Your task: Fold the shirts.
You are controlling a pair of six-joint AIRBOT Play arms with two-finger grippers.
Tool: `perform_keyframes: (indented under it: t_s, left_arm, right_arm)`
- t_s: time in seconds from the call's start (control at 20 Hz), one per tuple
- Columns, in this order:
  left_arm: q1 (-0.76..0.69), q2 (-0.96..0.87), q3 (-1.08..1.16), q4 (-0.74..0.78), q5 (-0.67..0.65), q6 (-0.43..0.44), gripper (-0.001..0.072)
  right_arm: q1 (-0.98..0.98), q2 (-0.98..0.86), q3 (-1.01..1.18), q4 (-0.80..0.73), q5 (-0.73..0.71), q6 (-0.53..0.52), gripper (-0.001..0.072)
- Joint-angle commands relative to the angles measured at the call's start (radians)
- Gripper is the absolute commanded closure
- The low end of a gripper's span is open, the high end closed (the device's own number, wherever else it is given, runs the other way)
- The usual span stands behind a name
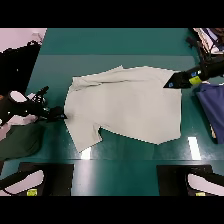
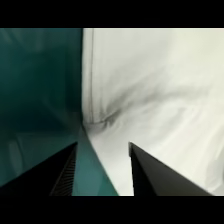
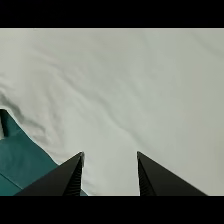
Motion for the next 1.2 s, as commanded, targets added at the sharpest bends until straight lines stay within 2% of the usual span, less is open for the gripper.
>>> perform_keyframes:
  t_s: [0.0,0.35,0.4,0.45,0.5,0.55,0.6,0.7,0.8,0.85,1.0,1.15]
  left_arm:
    - [0.0,0.002,-0.019,-0.065,0.083,0.004,0.0297]
    - [0.001,-0.047,-0.019,-0.083,0.07,0.005,0.0299]
    - [0.001,-0.046,-0.009,-0.086,0.07,0.005,0.0349]
    - [0.001,-0.044,0.006,-0.087,0.063,0.005,0.0576]
    - [0.001,-0.042,0.023,-0.087,0.06,0.005,0.0677]
    - [0.001,-0.041,0.043,-0.09,0.04,0.006,0.0676]
    - [0.0,-0.041,0.066,-0.09,0.023,0.006,0.0676]
    - [0.0,-0.041,0.109,-0.097,-0.002,0.014,0.0676]
    - [0.0,-0.041,0.142,-0.106,-0.016,0.014,0.0677]
    - [0.0,-0.041,0.151,-0.111,-0.016,0.014,0.0677]
    - [0.0,-0.041,0.161,-0.111,-0.015,0.014,0.0677]
    - [0.0,-0.041,0.161,-0.109,-0.015,0.014,0.0676]
  right_arm:
    - [0.0,0.119,-0.148,0.005,-0.048,0.0,0.0311]
    - [-0.113,0.294,-0.385,0.004,-0.067,0.038,0.0311]
    - [-0.157,0.319,-0.423,0.003,-0.055,0.043,0.0311]
    - [-0.207,0.345,-0.468,-0.006,-0.036,0.046,0.0311]
    - [-0.255,0.367,-0.513,-0.021,-0.01,0.046,0.0289]
    - [-0.307,0.39,-0.568,-0.04,0.019,0.046,0.0149]
    - [-0.352,0.406,-0.621,-0.05,0.045,0.045,0.0104]
    - [-0.417,0.433,-0.738,-0.049,0.076,0.054,0.0124]
    - [-0.422,0.461,-0.853,-0.045,0.058,0.096,0.0206]
    - [-0.405,0.475,-0.903,-0.045,0.034,0.107,0.0273]
    - [-0.326,0.505,-1.003,0.019,-0.078,0.164,0.0274]
    - [-0.238,0.46,-1.039,0.033,-0.167,0.202,0.0282]
